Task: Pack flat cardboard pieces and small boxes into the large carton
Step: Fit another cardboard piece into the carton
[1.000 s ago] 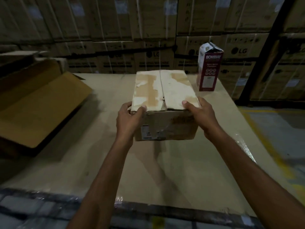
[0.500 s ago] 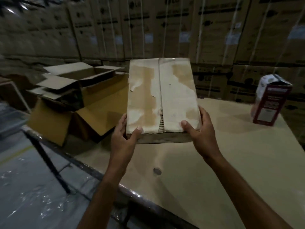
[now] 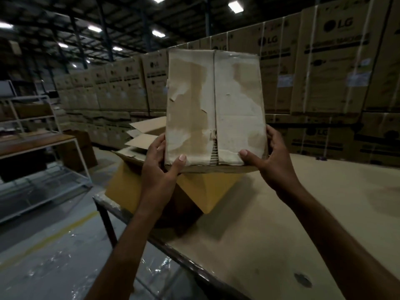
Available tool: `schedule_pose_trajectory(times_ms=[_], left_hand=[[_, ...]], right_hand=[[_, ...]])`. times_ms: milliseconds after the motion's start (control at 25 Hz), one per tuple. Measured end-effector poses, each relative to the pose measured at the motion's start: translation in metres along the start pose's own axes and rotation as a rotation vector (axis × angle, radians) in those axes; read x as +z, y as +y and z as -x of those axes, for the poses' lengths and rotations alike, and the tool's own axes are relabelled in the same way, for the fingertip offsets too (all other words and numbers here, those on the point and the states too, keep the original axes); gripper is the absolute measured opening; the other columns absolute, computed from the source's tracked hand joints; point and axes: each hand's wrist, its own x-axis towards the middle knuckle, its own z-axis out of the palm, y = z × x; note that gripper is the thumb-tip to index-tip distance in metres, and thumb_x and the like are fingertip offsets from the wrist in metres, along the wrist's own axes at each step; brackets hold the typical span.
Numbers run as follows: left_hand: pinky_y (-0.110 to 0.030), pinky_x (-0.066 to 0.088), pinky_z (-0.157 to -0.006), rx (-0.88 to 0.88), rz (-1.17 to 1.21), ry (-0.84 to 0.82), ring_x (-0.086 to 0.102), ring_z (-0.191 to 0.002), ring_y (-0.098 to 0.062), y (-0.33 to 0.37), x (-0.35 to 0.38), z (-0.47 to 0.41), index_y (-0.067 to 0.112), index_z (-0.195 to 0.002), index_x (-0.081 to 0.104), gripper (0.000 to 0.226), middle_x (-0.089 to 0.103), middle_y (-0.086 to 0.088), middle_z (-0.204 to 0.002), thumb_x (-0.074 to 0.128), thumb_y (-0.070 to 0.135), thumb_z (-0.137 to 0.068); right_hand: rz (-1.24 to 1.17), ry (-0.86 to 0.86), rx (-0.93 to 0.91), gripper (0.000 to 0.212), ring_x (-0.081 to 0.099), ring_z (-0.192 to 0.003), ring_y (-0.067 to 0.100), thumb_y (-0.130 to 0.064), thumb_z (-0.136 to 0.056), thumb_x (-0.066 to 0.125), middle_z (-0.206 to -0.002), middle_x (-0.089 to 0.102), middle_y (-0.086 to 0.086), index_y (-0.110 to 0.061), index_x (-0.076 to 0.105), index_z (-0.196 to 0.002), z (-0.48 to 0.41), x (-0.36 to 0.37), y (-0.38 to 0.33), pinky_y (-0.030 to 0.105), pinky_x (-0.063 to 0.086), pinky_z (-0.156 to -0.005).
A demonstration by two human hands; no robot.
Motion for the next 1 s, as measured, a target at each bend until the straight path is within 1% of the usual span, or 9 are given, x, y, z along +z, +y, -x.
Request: schedule_pose_trajectory(times_ms=[120, 240, 320, 400, 480, 600, 720, 840, 1000], left_hand=[[-0.030, 0.056, -0.098, 0.028, -0.024, -0.022, 0.060, -0.122, -0.003, -0.014, -0.038, -0.051, 0.025, -0.150, 0.041, 0.062, 0.060, 0.010, -0.138, 0.069, 0.015, -0.095], [-0.021, 0.057, -0.089, 0.033, -0.034, -0.037, 0.059, -0.124, -0.007, -0.037, -0.061, -0.098, 0.026, -0.152, 0.039, 0.064, 0.057, 0.007, -0.142, 0.068, 0.017, -0.096], [-0.025, 0.057, -0.092, 0.047, -0.048, -0.042, 0.059, -0.125, -0.008, -0.054, -0.068, -0.128, 0.025, -0.153, 0.037, 0.065, 0.056, 0.005, -0.144, 0.067, 0.018, -0.096], [-0.029, 0.056, -0.097, 0.076, -0.066, -0.046, 0.059, -0.124, -0.007, -0.072, -0.073, -0.158, 0.022, -0.153, 0.037, 0.065, 0.056, 0.004, -0.144, 0.067, 0.017, -0.096], [-0.027, 0.056, -0.097, 0.078, -0.066, -0.051, 0.060, -0.123, -0.007, -0.095, -0.076, -0.192, 0.021, -0.153, 0.036, 0.064, 0.056, 0.003, -0.143, 0.066, 0.015, -0.097], [-0.028, 0.056, -0.096, 0.075, -0.061, -0.053, 0.060, -0.124, -0.008, -0.126, -0.079, -0.245, 0.021, -0.154, 0.035, 0.066, 0.055, 0.003, -0.145, 0.065, 0.013, -0.097], [-0.027, 0.058, -0.091, 0.043, -0.032, -0.052, 0.062, -0.118, -0.007, -0.158, -0.084, -0.305, 0.021, -0.154, 0.036, 0.063, 0.056, 0.003, -0.141, 0.062, 0.009, -0.097], [-0.029, 0.061, -0.084, 0.011, -0.025, -0.059, 0.065, -0.116, -0.015, -0.194, -0.089, -0.361, 0.019, -0.151, 0.039, 0.059, 0.058, -0.002, -0.138, 0.058, 0.008, -0.097], [-0.021, 0.057, -0.073, -0.062, -0.039, -0.051, 0.063, -0.113, -0.014, -0.244, -0.092, -0.414, 0.025, -0.150, 0.039, 0.055, 0.054, -0.002, -0.143, 0.059, 0.018, -0.099]], right_hand=[[-0.021, -0.001, 0.000, 0.091, 0.052, -0.128, 0.012, -0.028, -0.082, 0.085, -0.144, 0.048, -0.007, -0.029, 0.029, -0.153, -0.034, 0.052, -0.004, 0.024, 0.051, -0.095], [-0.025, -0.004, -0.008, 0.091, 0.054, -0.123, 0.008, -0.030, -0.082, 0.085, -0.140, 0.048, -0.009, -0.029, 0.028, -0.153, -0.070, 0.090, -0.002, 0.032, 0.053, -0.101], [-0.024, -0.009, -0.013, 0.092, 0.054, -0.116, 0.000, -0.031, -0.084, 0.084, -0.139, 0.047, -0.010, -0.027, 0.026, -0.155, -0.095, 0.111, 0.003, 0.028, 0.053, -0.098], [-0.032, -0.004, -0.020, 0.092, 0.055, -0.116, 0.003, -0.030, -0.085, 0.082, -0.142, 0.047, -0.007, -0.025, 0.024, -0.157, -0.122, 0.131, 0.014, 0.026, 0.053, -0.095], [-0.038, -0.010, -0.030, 0.092, 0.055, -0.120, 0.009, -0.030, -0.085, 0.082, -0.144, 0.047, -0.004, -0.024, 0.024, -0.156, -0.155, 0.151, 0.030, 0.027, 0.053, -0.096], [-0.060, -0.021, -0.016, 0.089, 0.054, -0.113, 0.002, -0.026, -0.084, 0.083, -0.137, 0.048, -0.006, -0.023, 0.026, -0.151, -0.206, 0.182, 0.048, 0.026, 0.053, -0.094], [-0.072, -0.051, 0.023, 0.089, 0.056, -0.111, 0.005, -0.020, -0.084, 0.083, -0.128, 0.049, -0.008, -0.019, 0.024, -0.150, -0.260, 0.217, 0.063, 0.027, 0.054, -0.093], [-0.040, -0.044, 0.050, 0.092, 0.052, -0.125, 0.020, -0.022, -0.084, 0.084, -0.140, 0.046, 0.000, -0.022, 0.022, -0.152, -0.306, 0.253, 0.081, 0.038, 0.055, -0.100], [0.024, -0.034, 0.116, 0.095, 0.049, -0.124, 0.018, -0.021, -0.086, 0.081, -0.146, 0.044, 0.001, -0.022, 0.018, -0.156, -0.348, 0.292, 0.102, 0.046, 0.049, -0.108]])
